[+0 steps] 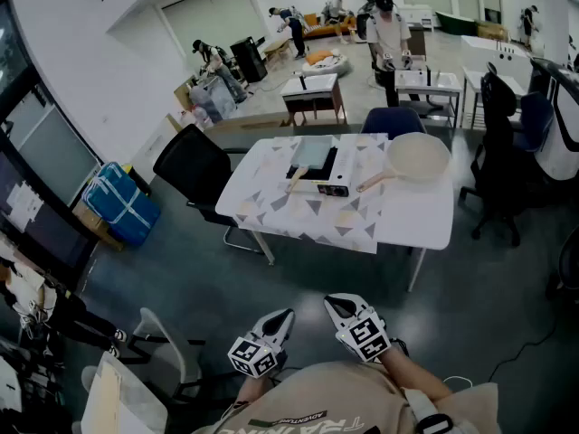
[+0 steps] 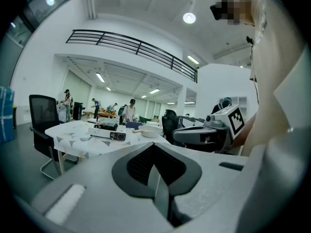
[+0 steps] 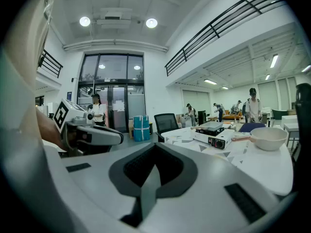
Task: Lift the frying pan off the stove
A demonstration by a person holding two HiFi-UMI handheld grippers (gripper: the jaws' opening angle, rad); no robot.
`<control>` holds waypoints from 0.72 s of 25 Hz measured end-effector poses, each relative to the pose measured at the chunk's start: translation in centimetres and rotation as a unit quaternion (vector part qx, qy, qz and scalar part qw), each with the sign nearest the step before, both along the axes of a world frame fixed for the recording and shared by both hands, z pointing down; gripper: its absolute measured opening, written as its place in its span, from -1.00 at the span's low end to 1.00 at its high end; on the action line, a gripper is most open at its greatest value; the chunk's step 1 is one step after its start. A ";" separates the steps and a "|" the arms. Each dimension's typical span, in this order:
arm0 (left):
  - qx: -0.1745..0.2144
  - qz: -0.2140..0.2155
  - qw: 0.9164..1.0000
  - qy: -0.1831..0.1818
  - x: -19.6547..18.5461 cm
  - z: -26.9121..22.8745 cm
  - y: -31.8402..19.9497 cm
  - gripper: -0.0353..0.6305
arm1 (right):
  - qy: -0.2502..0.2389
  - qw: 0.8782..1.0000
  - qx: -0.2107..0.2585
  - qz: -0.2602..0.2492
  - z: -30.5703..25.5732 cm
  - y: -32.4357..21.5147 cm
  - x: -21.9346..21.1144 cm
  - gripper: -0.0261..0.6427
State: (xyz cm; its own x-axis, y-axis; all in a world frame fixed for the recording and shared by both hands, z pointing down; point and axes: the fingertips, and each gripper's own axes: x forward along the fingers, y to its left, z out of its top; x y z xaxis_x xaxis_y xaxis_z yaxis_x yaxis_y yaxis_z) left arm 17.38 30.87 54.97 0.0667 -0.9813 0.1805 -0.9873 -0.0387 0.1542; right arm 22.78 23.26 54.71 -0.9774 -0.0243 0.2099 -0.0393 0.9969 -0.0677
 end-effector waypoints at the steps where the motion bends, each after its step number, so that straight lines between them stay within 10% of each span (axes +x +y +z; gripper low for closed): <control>1: -0.003 0.003 1.000 -0.002 0.5 0.2 -0.1 -0.90 | 0.004 1.000 -0.001 -0.002 0.3 0.2 0.3 -0.94; 18: -0.012 0.051 0.998 0.034 0.3 1.4 -1.7 -0.90 | 0.027 0.999 -0.007 0.046 2.1 0.2 0.9 -0.94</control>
